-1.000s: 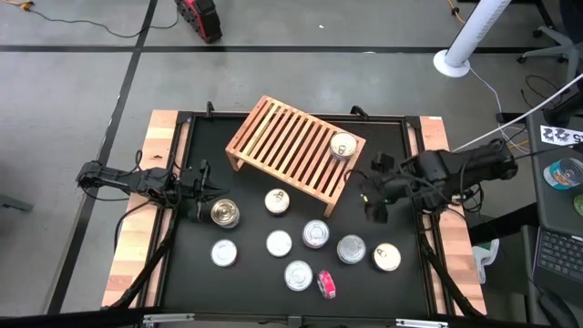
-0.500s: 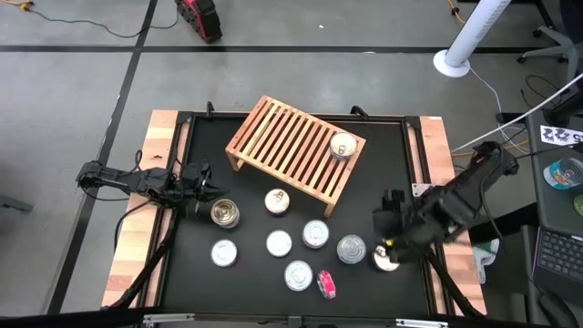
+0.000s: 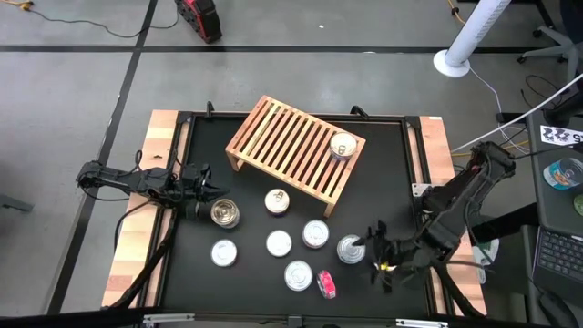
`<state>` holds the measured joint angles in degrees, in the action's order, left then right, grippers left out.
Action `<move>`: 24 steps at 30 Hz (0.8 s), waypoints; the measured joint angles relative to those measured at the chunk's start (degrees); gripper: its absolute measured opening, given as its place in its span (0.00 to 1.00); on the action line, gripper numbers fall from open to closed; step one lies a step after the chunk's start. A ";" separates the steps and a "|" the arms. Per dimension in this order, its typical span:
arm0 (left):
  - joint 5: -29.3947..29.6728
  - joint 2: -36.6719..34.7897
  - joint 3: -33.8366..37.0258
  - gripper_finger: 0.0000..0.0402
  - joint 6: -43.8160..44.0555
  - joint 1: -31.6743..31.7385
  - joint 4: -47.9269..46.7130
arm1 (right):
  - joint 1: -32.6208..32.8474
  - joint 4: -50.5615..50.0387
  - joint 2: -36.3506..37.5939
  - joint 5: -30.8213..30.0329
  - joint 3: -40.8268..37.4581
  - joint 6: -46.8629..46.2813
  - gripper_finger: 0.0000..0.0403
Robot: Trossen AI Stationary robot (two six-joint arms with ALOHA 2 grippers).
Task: Stack canned seafood by type on shelf
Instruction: Put the red tuna can on the shelf
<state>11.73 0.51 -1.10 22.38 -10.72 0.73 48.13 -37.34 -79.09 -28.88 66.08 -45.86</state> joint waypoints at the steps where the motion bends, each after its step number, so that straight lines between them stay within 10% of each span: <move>1: 0.00 0.00 0.00 0.01 0.17 0.00 0.00 | -0.30 0.83 -0.01 -0.01 -0.40 -2.21 0.93; 24: -0.11 0.01 0.00 0.01 0.18 0.00 0.02 | -2.55 13.22 -16.44 5.84 -0.39 -37.93 0.93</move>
<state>11.62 0.53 -1.10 22.57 -10.72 0.75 45.58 -24.12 -95.53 -23.05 65.69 -83.79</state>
